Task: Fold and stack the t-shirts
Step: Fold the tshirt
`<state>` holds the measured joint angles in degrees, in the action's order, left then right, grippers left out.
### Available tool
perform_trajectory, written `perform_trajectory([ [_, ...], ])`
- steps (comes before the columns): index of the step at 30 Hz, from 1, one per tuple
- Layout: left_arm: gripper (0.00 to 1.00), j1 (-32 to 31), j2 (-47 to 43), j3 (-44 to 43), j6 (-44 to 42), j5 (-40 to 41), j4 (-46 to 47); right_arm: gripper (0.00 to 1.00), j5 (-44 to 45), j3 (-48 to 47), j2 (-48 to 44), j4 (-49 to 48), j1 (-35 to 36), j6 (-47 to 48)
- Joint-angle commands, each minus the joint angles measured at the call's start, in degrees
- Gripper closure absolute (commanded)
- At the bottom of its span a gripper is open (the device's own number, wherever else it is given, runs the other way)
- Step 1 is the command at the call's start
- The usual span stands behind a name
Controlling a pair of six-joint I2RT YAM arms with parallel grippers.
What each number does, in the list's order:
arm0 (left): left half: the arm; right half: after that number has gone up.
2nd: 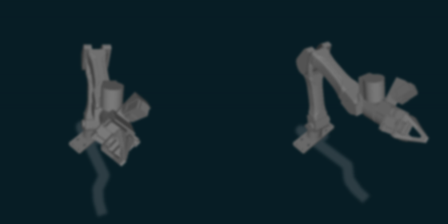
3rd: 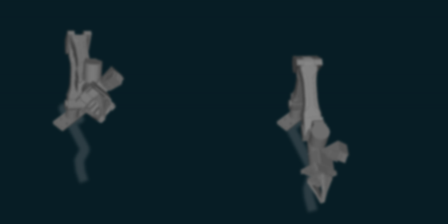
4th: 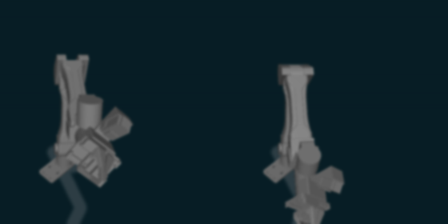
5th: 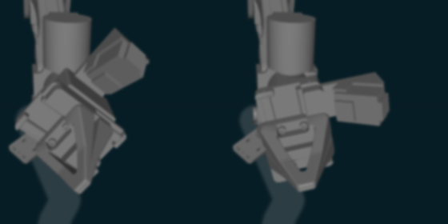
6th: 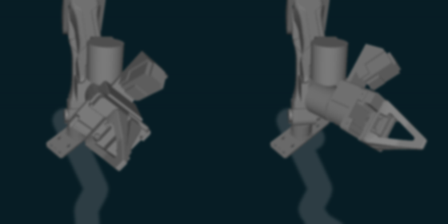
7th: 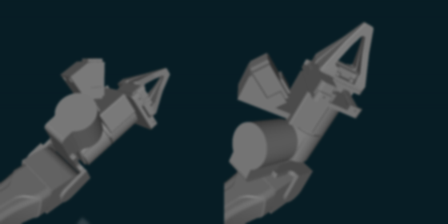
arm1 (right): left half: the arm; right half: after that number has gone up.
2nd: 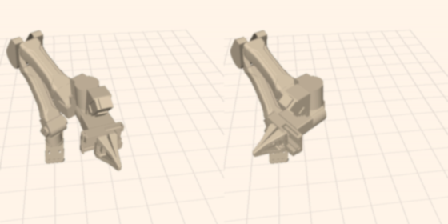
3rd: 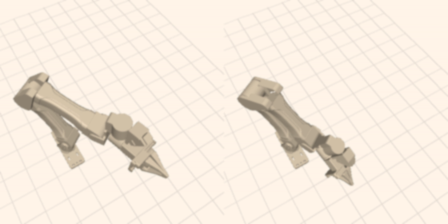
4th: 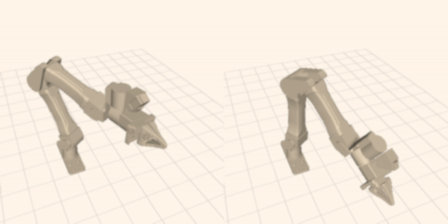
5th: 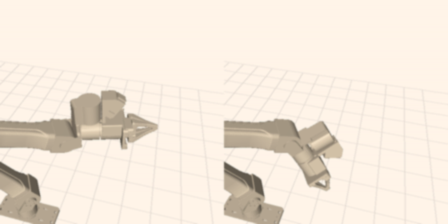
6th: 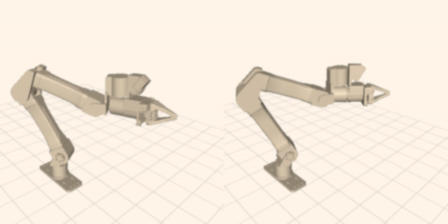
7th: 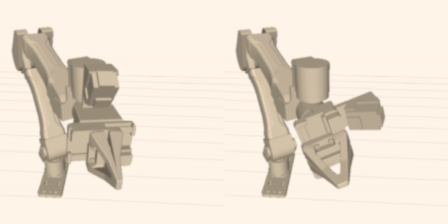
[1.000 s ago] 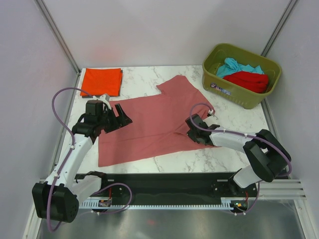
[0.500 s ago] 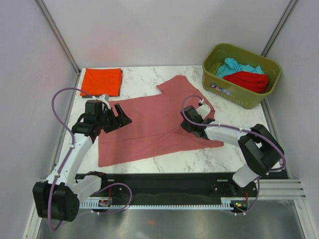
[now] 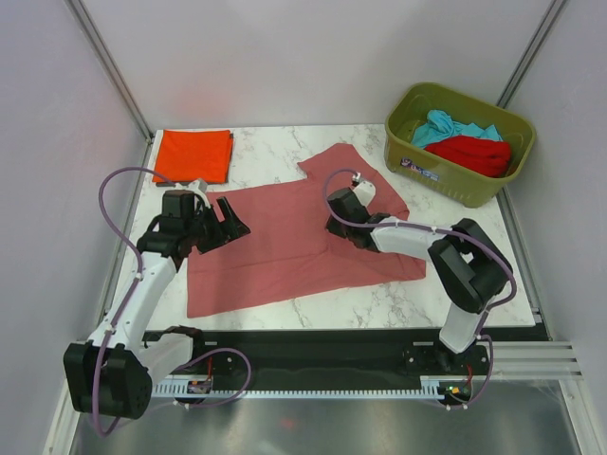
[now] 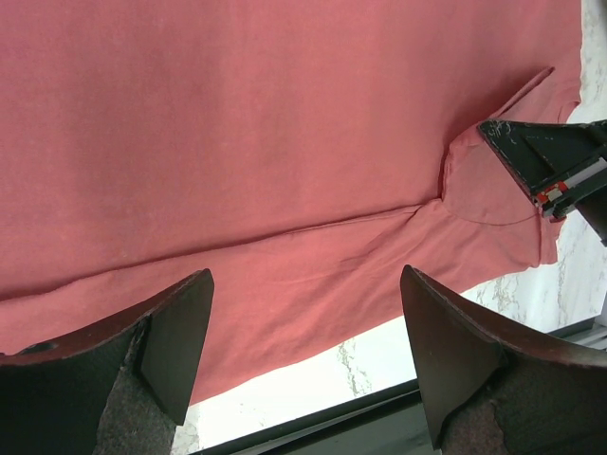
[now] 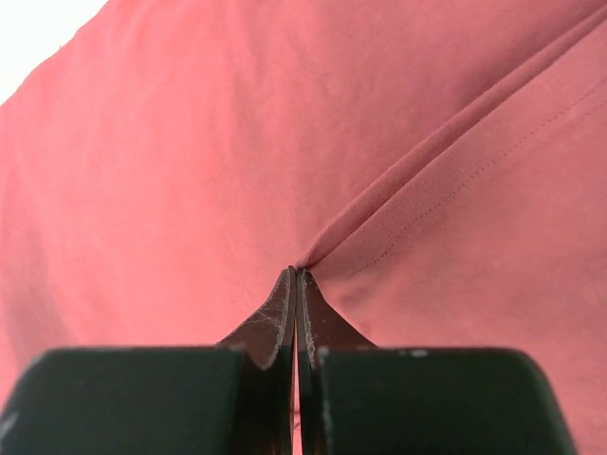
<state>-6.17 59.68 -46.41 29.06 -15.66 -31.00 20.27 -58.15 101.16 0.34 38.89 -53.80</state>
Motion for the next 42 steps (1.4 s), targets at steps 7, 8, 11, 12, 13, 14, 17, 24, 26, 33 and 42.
perform_trajectory([
  [7,0.13,0.37,0.96,0.09,0.82,0.71,1.65,0.58,-1.03,-6.79,0.71,3.08,0.30,3.26],
  [8,0.13,0.37,1.05,0.18,1.35,2.63,1.56,0.57,-0.15,-8.37,0.00,4.48,0.30,3.96],
  [11,0.14,0.37,2.80,0.53,5.82,6.59,1.38,0.56,4.50,-11.10,-3.60,12.64,-0.13,4.85],
  [12,0.14,0.37,3.77,0.62,7.75,6.35,1.30,0.58,5.30,-11.28,-4.30,18.32,-0.57,4.24],
  [13,0.15,0.37,4.73,0.62,8.64,5.74,1.21,0.67,5.83,-11.11,-5.88,20.56,-0.92,2.93],
  [14,0.15,0.37,6.92,0.62,9.69,4.86,1.04,0.69,5.57,-9.02,-6.76,23.19,-2.14,2.48],
  [17,0.16,0.37,10.36,1.76,13.65,2.84,0.77,0.77,1.80,-0.67,-11.15,23.74,-5.84,0.72],
  [24,0.16,0.46,16.34,5.89,18.57,7.91,0.68,0.85,0.38,13.75,-21.69,27.34,-14.72,-2.27],
  [26,0.16,0.37,16.43,6.51,19.37,11.77,0.42,0.85,1.69,16.73,-23.37,28.92,-15.25,-2.89],
  [33,0.16,0.37,18.63,8.27,22.00,24.09,-2.65,0.85,6.87,23.96,-29.17,36.30,-15.34,-10.78],
  [42,0.16,0.29,18.38,5.81,23.06,29.46,-9.07,0.83,9.35,28.97,-40.25,42.81,-15.25,-18.09],
])
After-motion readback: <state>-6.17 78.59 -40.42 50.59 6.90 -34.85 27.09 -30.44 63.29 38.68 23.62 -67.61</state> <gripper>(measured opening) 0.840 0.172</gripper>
